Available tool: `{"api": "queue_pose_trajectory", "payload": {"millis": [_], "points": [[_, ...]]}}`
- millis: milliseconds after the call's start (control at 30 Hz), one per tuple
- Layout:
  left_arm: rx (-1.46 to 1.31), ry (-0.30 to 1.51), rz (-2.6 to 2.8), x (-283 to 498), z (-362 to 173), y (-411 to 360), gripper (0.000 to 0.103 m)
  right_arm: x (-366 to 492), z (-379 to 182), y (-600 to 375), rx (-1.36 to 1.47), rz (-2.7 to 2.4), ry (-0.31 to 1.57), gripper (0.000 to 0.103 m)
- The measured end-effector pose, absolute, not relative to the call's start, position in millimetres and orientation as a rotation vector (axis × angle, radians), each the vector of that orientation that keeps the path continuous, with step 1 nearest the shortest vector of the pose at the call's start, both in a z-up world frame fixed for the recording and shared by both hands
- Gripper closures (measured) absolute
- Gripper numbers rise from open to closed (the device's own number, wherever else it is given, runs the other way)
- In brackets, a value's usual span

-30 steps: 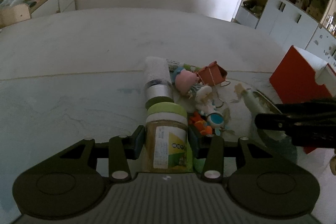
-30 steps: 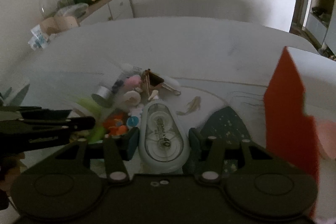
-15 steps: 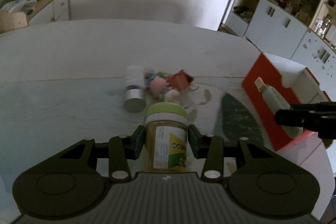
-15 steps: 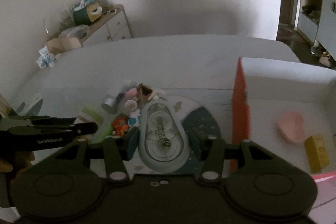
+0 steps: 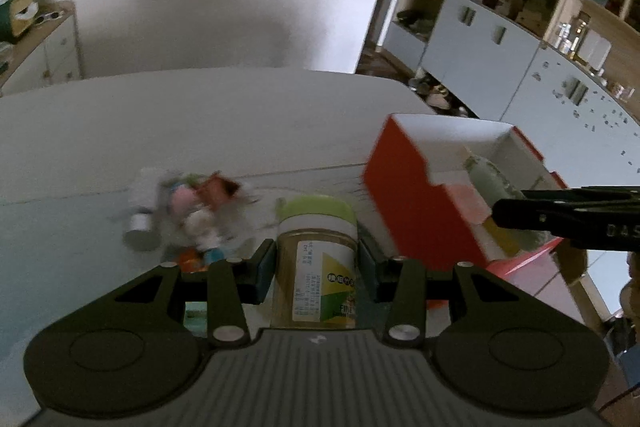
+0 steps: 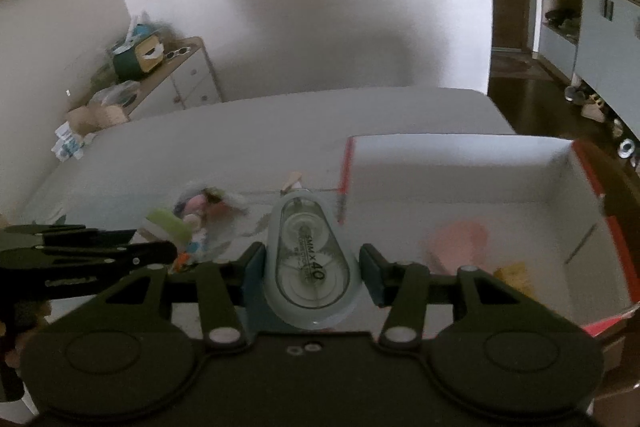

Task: Organize rigid objects
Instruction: 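Carry the glass jar and tape dispenser into the red box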

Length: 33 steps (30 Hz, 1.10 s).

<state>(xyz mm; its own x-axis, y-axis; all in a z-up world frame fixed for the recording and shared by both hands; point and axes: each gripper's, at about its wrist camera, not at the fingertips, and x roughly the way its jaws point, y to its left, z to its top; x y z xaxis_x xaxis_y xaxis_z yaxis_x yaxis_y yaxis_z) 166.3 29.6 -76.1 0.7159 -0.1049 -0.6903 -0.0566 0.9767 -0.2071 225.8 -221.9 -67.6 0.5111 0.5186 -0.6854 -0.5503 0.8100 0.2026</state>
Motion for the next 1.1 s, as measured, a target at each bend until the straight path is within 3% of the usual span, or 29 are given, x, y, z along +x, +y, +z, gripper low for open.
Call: {"api": "queue_pose_trajectory", "payload": {"millis": [633, 1100], "points": [[-0.138, 0.763, -0.119, 230.2, -54.9, -96.5, 0.06, 296.5, -84.3, -312.7, -0.038, 0.598, 0.85, 0.052], [-0.056, 0.88, -0.074, 291.9, -83.6, -158.1, 0.06, 352.2, -115.9, -330.2, -0.141, 0.575, 0.93, 0.052]]}}
